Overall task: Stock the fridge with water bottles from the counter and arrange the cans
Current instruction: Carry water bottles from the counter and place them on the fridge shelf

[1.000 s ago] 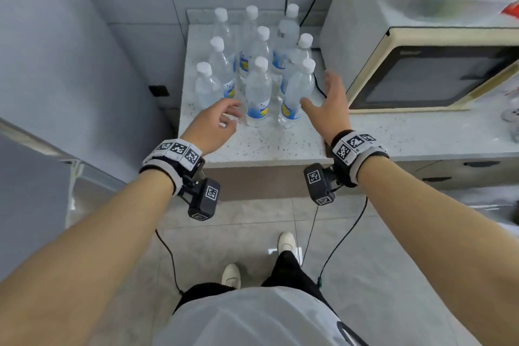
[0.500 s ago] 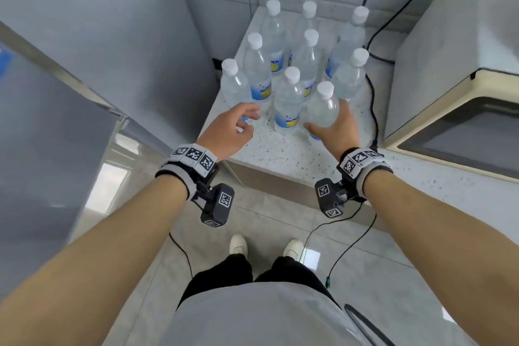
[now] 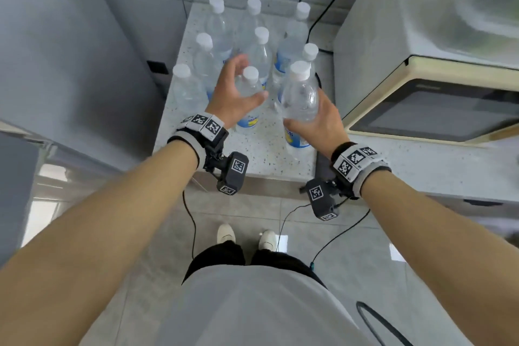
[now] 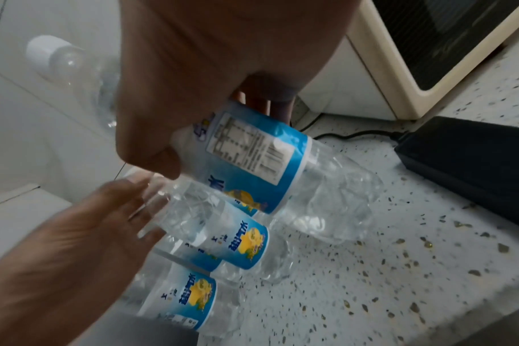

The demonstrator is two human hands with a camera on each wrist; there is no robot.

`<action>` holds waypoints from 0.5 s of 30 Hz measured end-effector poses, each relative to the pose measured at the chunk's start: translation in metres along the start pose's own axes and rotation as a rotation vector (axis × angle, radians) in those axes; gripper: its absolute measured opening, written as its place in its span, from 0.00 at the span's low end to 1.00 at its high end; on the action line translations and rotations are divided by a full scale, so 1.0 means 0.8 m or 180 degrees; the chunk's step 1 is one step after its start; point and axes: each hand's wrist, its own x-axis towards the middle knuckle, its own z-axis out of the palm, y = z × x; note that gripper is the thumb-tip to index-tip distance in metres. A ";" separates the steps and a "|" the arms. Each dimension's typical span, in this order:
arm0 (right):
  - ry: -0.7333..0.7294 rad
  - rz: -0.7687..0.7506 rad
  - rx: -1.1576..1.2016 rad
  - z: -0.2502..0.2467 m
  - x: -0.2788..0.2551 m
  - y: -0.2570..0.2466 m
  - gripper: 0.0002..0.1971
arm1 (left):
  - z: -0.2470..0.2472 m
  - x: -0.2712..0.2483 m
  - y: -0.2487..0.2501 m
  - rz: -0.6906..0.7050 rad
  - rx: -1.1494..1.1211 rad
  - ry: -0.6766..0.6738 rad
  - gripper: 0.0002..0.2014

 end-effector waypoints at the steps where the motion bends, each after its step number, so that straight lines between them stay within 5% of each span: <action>1: 0.0069 0.0041 0.0000 -0.001 -0.003 -0.002 0.28 | 0.006 0.004 -0.004 0.0001 -0.0026 -0.0015 0.36; 9: 0.0434 0.0325 0.0083 0.005 -0.033 0.007 0.28 | 0.025 0.011 -0.069 -0.0586 0.0167 -0.0511 0.37; 15: 0.0488 0.0286 0.0135 0.021 -0.043 0.002 0.29 | 0.001 0.001 -0.058 -0.0704 0.0328 -0.0508 0.31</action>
